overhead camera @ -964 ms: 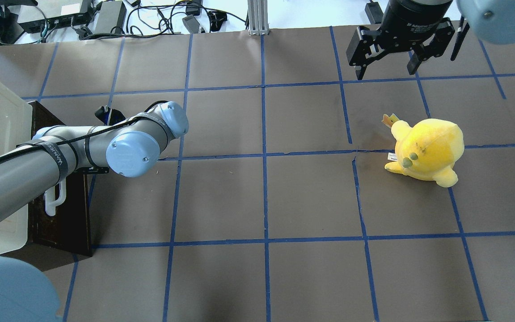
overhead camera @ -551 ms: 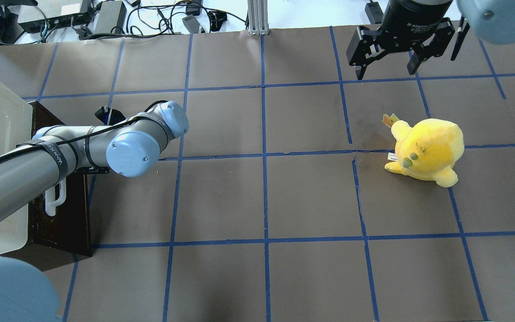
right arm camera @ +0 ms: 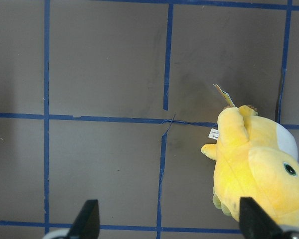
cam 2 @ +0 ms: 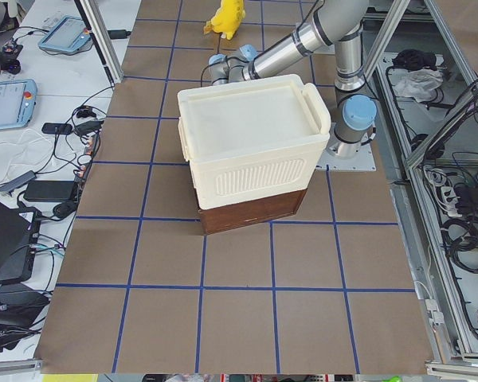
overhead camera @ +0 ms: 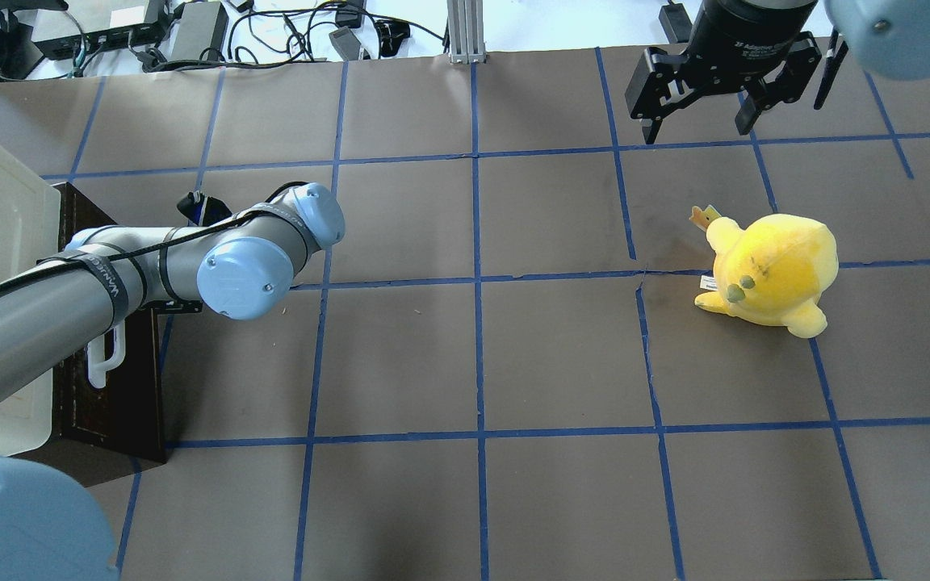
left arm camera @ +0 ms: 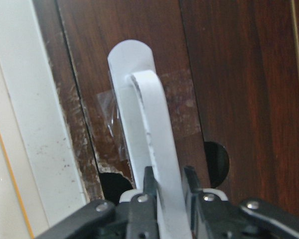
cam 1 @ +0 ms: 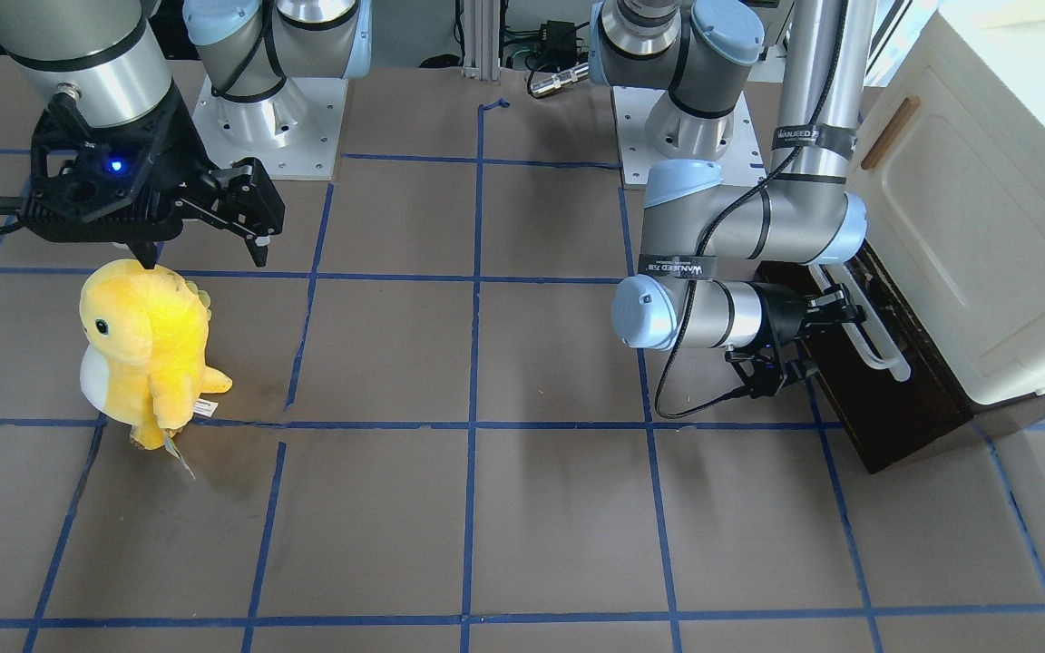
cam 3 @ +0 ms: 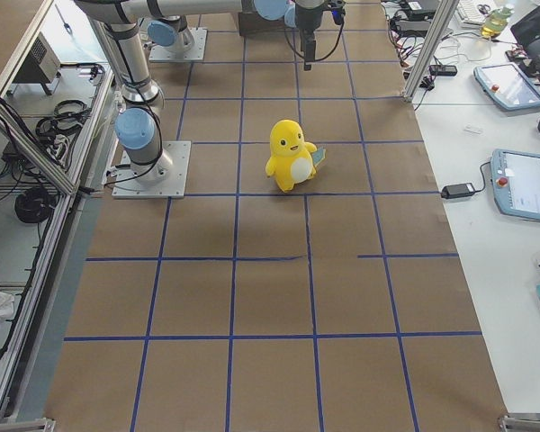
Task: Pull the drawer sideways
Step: 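Pull the gripped handle with the left gripper, sliding the drawer outward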
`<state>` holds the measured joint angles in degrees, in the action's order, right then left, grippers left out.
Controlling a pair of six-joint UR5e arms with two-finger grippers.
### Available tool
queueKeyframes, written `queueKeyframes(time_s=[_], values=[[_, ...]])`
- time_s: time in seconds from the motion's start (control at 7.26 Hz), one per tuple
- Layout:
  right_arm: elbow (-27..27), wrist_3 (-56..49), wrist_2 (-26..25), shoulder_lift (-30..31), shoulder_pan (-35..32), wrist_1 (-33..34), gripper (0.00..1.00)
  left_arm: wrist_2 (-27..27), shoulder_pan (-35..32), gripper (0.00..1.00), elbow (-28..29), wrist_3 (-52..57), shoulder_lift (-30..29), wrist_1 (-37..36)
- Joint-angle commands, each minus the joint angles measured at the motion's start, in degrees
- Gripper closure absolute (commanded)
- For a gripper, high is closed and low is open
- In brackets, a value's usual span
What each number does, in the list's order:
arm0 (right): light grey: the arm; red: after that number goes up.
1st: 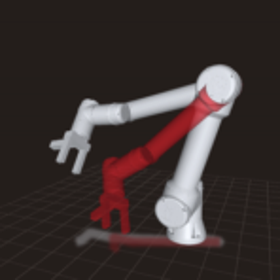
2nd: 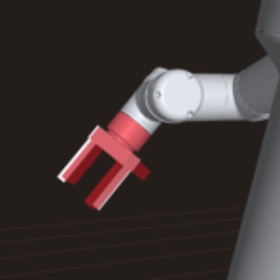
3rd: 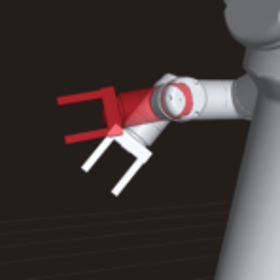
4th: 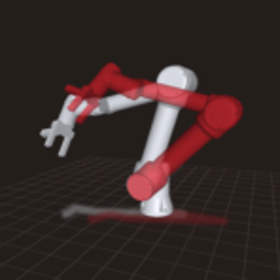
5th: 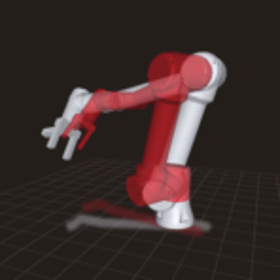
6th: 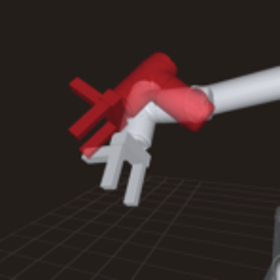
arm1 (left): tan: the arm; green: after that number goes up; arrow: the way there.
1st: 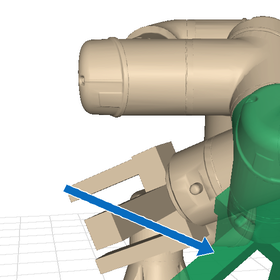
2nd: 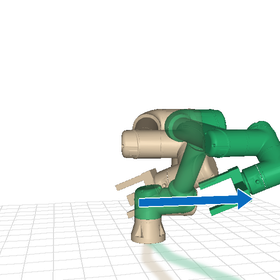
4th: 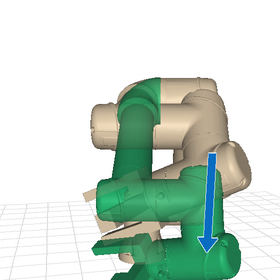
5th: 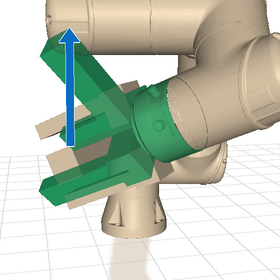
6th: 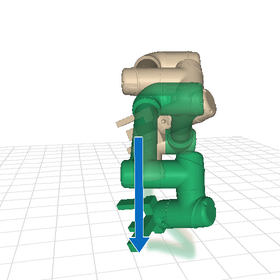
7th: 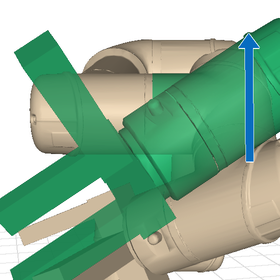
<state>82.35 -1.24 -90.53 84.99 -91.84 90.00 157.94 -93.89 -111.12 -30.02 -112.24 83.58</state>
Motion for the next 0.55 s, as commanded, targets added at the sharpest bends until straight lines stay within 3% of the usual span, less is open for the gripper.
queueKeyframes(time_s=[0.0, 0.41], values=[[0.0, 0.0, 0.0, 0.0, 0.0, 0.0, 0.0, -0.26, -2.25, 0.77, 1.07, -0.04, -0.09, -0.26], [0.0, 0.0, 0.0, 0.0, 0.0, 0.0, 0.0, -0.7, -4.36, 0.77, 2.31, -0.04, -0.26, 0.53]])
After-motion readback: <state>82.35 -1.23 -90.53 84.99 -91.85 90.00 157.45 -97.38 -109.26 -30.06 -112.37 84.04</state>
